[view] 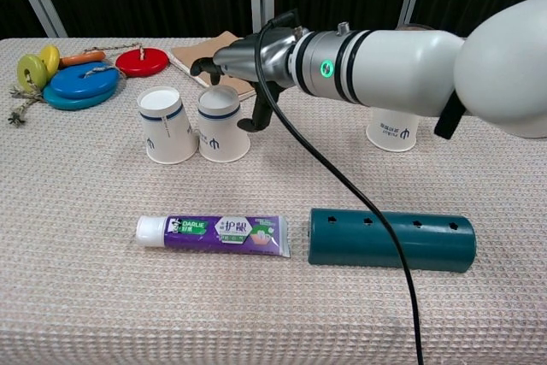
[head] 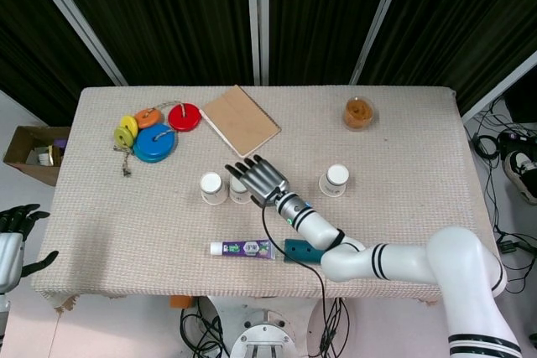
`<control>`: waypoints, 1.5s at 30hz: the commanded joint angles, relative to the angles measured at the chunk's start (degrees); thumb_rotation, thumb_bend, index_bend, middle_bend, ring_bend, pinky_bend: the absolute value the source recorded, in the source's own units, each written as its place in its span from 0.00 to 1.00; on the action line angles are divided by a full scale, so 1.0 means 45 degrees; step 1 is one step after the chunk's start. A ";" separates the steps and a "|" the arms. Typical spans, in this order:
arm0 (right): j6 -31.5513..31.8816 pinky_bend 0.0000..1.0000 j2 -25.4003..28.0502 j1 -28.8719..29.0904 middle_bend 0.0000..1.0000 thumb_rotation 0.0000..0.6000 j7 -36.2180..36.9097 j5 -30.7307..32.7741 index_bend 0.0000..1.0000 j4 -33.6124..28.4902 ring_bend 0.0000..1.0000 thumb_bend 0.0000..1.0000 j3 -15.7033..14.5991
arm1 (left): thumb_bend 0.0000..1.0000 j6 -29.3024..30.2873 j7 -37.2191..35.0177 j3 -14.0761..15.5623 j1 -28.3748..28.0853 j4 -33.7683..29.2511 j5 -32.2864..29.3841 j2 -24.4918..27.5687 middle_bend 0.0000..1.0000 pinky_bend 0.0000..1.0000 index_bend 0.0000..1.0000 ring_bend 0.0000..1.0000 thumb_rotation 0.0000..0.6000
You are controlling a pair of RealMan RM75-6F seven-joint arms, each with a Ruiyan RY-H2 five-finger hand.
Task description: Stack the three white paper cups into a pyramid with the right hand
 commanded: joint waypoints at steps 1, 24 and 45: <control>0.1753 0.19 0.1678 -0.0735 0.14 1.00 -0.0637 0.0096 0.00 -0.2214 0.10 0.35 -0.0413 | 0.00 0.0023 -0.0016 -0.0004 -0.0008 -0.0001 0.0046 0.0017 0.20 0.19 0.31 0.17 1.00; 0.2997 0.19 0.4347 -0.4162 0.22 1.00 0.0853 -0.0963 0.11 -0.2786 0.10 0.17 -0.1967 | 0.00 0.0021 0.0118 0.0019 -0.0101 -0.0232 0.0276 0.0053 0.20 0.19 0.31 0.17 1.00; 0.2992 0.21 0.3853 -0.4349 0.44 1.00 0.1158 -0.2563 0.44 -0.2605 0.21 0.32 -0.1339 | 0.00 0.0005 0.0131 0.0016 0.0016 -0.0278 0.0064 0.0111 0.20 0.19 0.31 0.17 1.00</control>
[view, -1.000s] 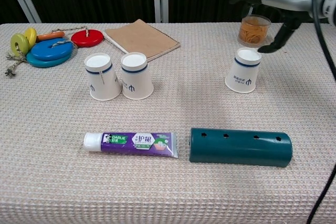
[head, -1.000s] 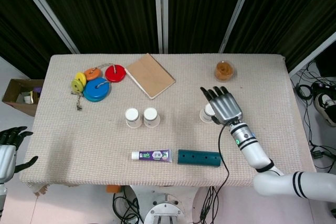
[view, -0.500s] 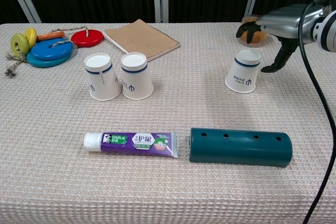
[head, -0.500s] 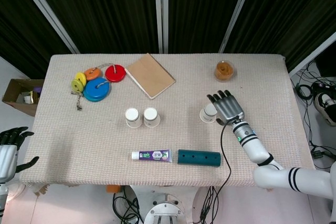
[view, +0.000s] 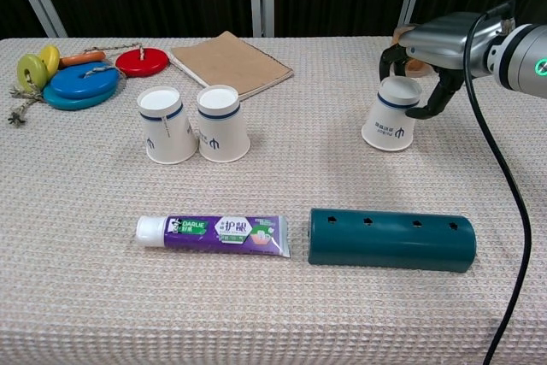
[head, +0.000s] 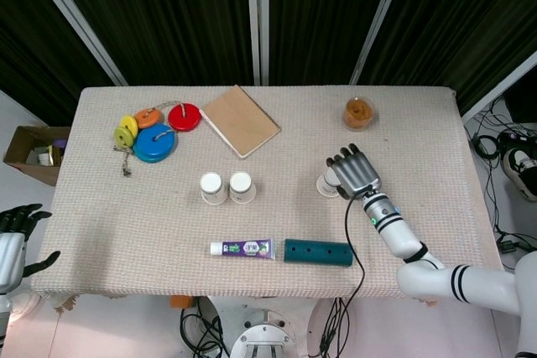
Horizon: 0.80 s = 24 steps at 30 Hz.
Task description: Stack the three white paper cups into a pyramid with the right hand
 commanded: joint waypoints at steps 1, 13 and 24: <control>0.0556 0.21 0.0716 -0.0158 0.44 1.00 0.0570 -0.1136 0.45 -0.1354 0.21 0.32 0.0417 | 0.00 0.0019 -0.0010 -0.0002 0.0005 0.0002 0.0018 0.0024 0.20 0.19 0.31 0.17 1.00; -0.1124 0.21 0.0368 0.2791 0.44 1.00 -0.0874 0.0466 0.48 -0.2551 0.22 0.32 0.2845 | 0.00 0.0122 0.0008 0.0056 0.0022 -0.0034 0.0215 0.0035 0.20 0.19 0.31 0.17 1.00; -0.1819 0.21 -0.1913 0.5467 0.43 1.00 -0.2373 0.3201 0.49 -0.0304 0.21 0.32 0.3044 | 0.00 0.0181 -0.0213 0.0098 0.0259 0.0144 -0.0041 0.0029 0.20 0.19 0.31 0.17 1.00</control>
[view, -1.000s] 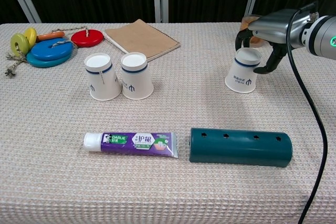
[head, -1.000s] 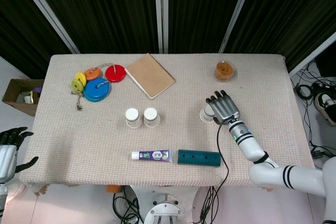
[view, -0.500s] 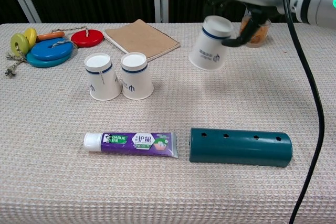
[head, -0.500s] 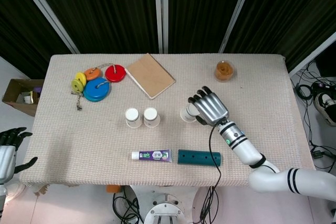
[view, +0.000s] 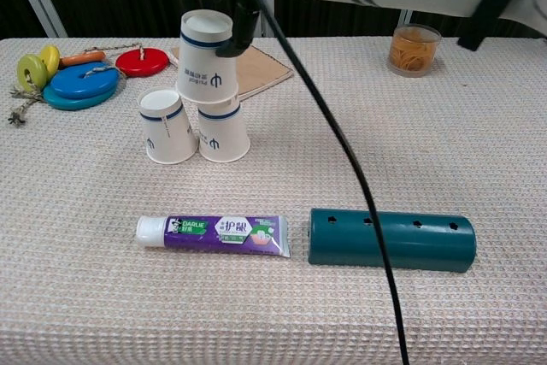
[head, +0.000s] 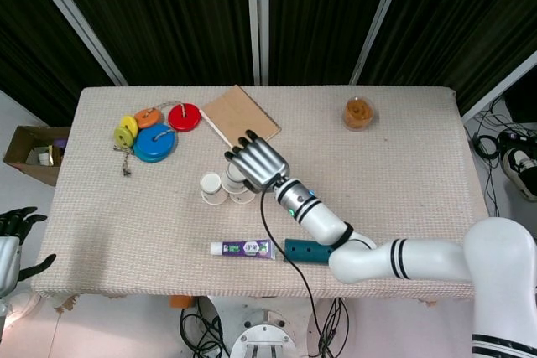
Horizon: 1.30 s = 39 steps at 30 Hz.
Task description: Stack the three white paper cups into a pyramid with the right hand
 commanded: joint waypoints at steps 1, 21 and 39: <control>-0.0164 0.21 -0.0545 0.0638 0.43 1.00 -0.0389 0.0673 0.49 0.0576 0.21 0.32 0.0032 | 0.00 0.0012 -0.0044 0.0000 0.0040 0.0038 -0.0046 0.0001 0.20 0.19 0.31 0.17 1.00; 0.0369 0.21 -0.0777 0.1863 0.41 1.00 -0.0994 0.2048 0.47 0.0845 0.21 0.32 -0.0420 | 0.00 -0.0060 -0.0261 -0.0057 0.0097 0.0251 -0.0160 -0.0064 0.19 0.19 0.31 0.17 1.00; 0.0363 0.18 -0.0992 0.2258 0.32 1.00 -0.0718 0.2201 0.30 0.1059 0.18 0.31 -0.0659 | 0.00 -0.0068 -0.0360 -0.0062 0.0163 0.0315 -0.0196 -0.0087 0.19 0.19 0.31 0.17 1.00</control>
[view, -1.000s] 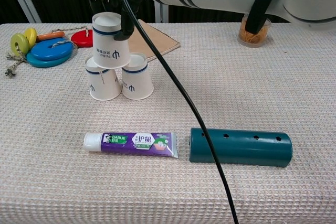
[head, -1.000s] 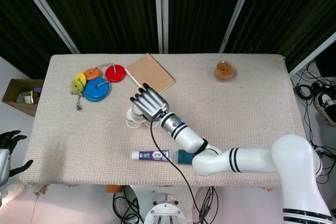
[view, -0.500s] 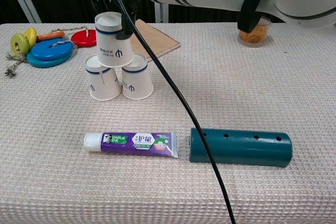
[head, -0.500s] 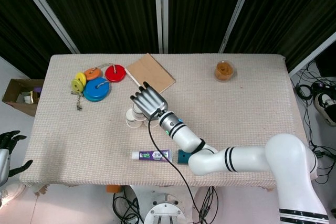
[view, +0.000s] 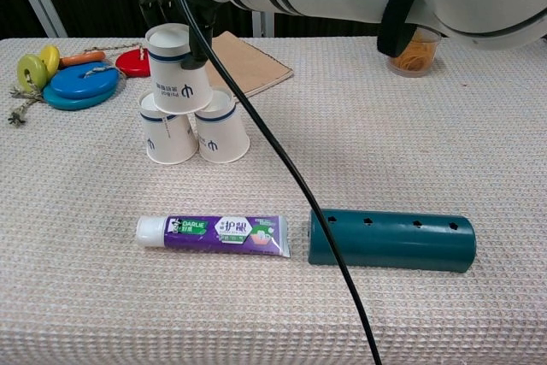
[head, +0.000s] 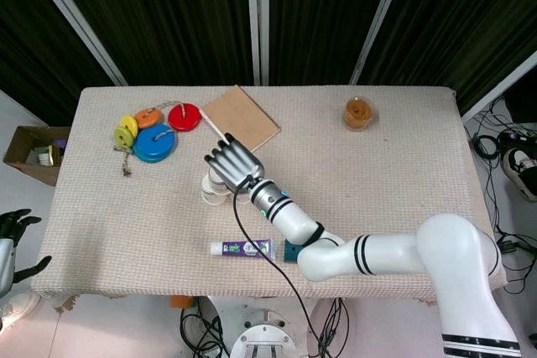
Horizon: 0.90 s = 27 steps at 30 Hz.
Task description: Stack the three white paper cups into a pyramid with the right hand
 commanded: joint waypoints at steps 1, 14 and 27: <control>0.0038 0.17 -0.0004 0.0048 0.30 1.00 -0.0024 0.0090 0.27 -0.0022 0.17 0.31 -0.0050 | 0.00 0.0005 -0.0043 0.0005 0.0022 0.0035 -0.0014 -0.0016 0.19 0.19 0.31 0.17 1.00; 0.0379 0.15 0.0403 -0.0046 0.18 1.00 0.0146 -0.0132 0.06 -0.0760 0.13 0.30 -0.0212 | 0.00 0.0025 -0.0138 -0.0006 0.0053 0.0136 0.0005 -0.0062 0.19 0.19 0.31 0.17 1.00; 0.6983 0.09 0.4481 -0.5948 0.09 1.00 0.2395 -0.5878 0.00 -0.5585 0.03 0.30 -0.3667 | 0.00 0.0020 -0.0346 -0.0130 -0.0164 0.0489 0.0240 -0.0276 0.19 0.19 0.31 0.17 1.00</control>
